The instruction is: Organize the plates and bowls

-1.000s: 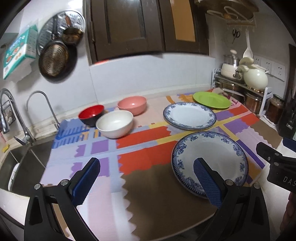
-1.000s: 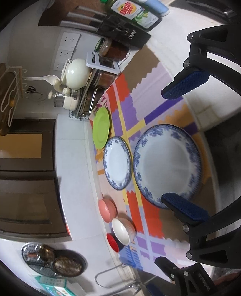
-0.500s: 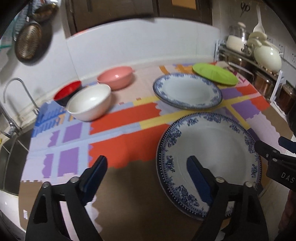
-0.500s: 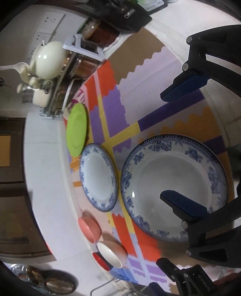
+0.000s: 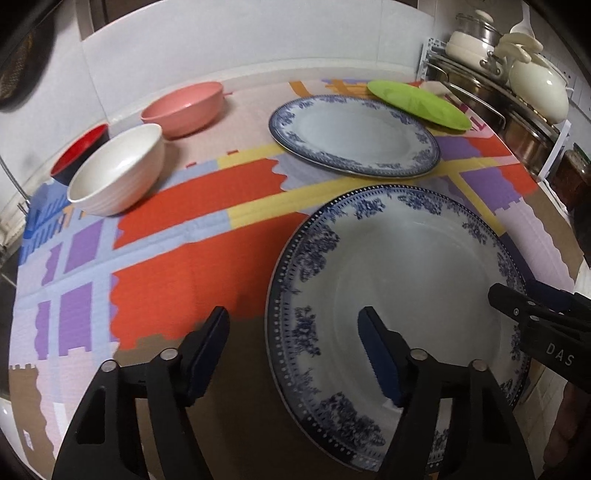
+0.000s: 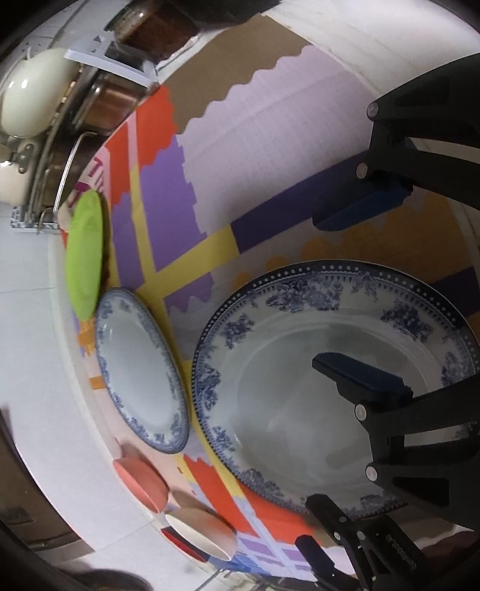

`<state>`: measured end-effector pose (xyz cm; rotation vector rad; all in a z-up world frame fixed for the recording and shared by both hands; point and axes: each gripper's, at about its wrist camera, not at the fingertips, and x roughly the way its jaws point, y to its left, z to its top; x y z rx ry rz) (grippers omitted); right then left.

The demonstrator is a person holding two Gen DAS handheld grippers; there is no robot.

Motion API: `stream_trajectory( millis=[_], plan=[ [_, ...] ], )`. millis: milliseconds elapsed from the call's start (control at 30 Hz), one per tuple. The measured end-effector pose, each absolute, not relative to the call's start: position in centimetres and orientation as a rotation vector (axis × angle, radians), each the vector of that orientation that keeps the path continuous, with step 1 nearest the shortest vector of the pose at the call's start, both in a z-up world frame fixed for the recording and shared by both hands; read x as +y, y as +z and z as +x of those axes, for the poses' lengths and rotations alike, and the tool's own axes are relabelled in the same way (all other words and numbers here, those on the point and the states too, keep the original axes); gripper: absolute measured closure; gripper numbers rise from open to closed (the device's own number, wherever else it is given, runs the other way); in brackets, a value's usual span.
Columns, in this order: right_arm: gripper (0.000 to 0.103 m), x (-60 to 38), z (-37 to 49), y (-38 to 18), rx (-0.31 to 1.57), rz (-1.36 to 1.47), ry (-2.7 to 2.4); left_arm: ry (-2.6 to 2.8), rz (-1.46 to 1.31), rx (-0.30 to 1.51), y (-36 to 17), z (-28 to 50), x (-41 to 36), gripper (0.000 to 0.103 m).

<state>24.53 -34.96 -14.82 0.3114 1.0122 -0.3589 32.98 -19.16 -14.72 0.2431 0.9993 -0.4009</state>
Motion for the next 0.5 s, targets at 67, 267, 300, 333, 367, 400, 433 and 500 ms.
stream_trajectory(
  millis=[67,267,300,333,367,400,433,500],
  plan=[
    [0.038,-35.1,24.6,-15.0,1.019,0.316,-0.357,-0.406,0.236,1.008,-14.9,33.2,-19.3,0.036],
    [0.049,-35.4,25.1,-15.1,1.018,0.3,-0.358,-0.422,0.209,1.042,-15.4,33.8,-19.3,0.051],
    [0.051,-35.3,25.1,-15.1,1.018,0.293,-0.358,-0.423,0.206,1.044,-15.4,33.8,-19.3,0.051],
    [0.052,-35.2,25.3,-15.0,1.019,0.283,-0.358,-0.425,0.204,1.045,-15.4,33.8,-19.3,0.052],
    [0.056,-35.3,25.4,-15.0,1.02,0.278,-0.357,-0.431,0.2,1.047,-15.4,33.8,-19.3,0.056],
    [0.059,-35.2,25.4,-15.0,1.019,0.273,-0.353,-0.432,0.199,1.049,-15.4,33.8,-19.3,0.059],
    [0.061,-35.1,25.5,-14.9,1.018,0.267,-0.346,-0.426,0.201,1.047,-15.4,33.8,-19.3,0.06],
    [0.064,-35.1,25.6,-14.9,1.019,0.26,-0.335,-0.419,0.203,1.045,-15.3,33.8,-19.3,0.063]
  ],
)
